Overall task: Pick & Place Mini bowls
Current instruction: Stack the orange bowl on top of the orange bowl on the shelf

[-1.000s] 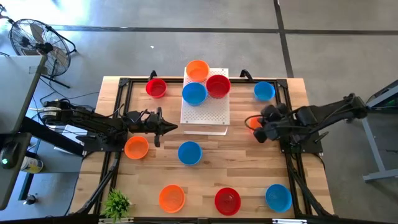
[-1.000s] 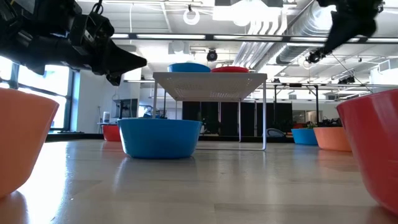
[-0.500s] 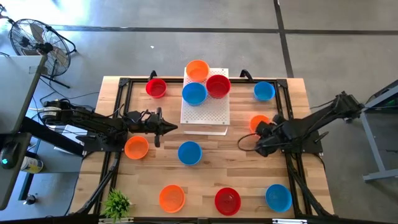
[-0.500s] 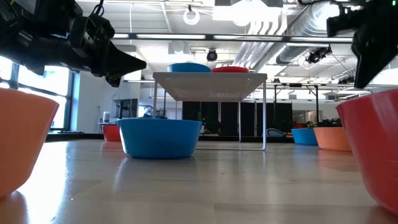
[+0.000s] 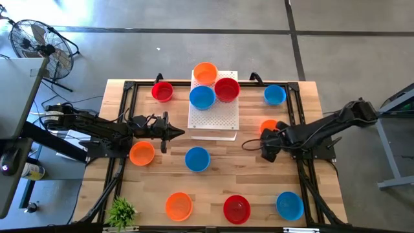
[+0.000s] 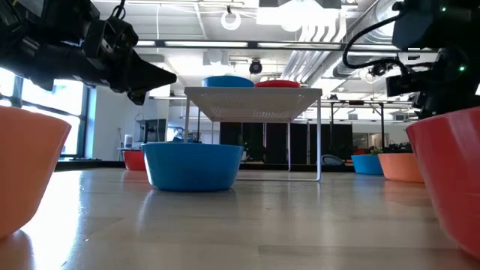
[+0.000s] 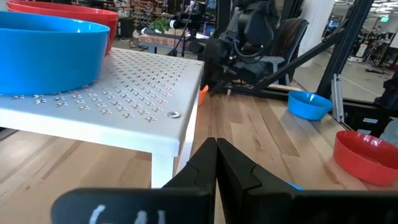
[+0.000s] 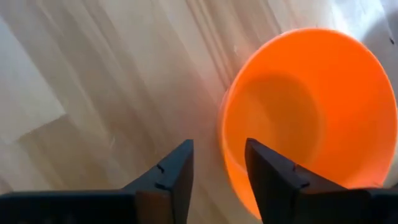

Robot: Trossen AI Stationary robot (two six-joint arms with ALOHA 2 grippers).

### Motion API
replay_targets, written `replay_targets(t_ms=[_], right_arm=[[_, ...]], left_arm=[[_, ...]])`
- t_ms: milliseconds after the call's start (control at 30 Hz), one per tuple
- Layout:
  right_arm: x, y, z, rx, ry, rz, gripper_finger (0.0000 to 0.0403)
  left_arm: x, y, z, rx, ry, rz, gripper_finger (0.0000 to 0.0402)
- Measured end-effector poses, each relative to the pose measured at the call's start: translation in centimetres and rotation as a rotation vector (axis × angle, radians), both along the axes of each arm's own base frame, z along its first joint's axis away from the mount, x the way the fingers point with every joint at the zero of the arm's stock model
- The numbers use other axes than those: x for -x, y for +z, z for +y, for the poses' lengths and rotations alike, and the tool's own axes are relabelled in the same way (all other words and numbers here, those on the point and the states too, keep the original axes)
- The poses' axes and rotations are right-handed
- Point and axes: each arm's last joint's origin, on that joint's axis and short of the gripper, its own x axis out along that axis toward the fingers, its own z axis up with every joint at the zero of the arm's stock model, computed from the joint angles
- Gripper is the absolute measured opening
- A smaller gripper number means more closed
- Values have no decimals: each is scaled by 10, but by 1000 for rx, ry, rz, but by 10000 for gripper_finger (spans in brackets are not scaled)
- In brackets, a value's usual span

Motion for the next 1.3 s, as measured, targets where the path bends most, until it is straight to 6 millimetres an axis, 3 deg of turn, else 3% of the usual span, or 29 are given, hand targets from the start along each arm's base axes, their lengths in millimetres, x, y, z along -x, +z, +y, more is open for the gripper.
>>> replay_targets(t_ms=[333,533,667,867,1067,1300], right_arm=[[1,-13,-13,-10,-37,-11,74],[-3,-13,-14,-28,-22,-42,14],[-8,-5,-13,-58,4,-48,7],[-23,37,-9,-54,49,-67,4],[-35,105,-6,-21,75,-146,3],[-43,185,-11,123,133,-354,2]], left_arm=[[0,0,0,-11,0,2,1],[0,0,0,-10,0,3,1],[0,0,0,-10,0,3,1],[0,0,0,-10,0,3,1],[0,0,0,-10,0,3,1],[0,0,0,-10,-1,3,1]])
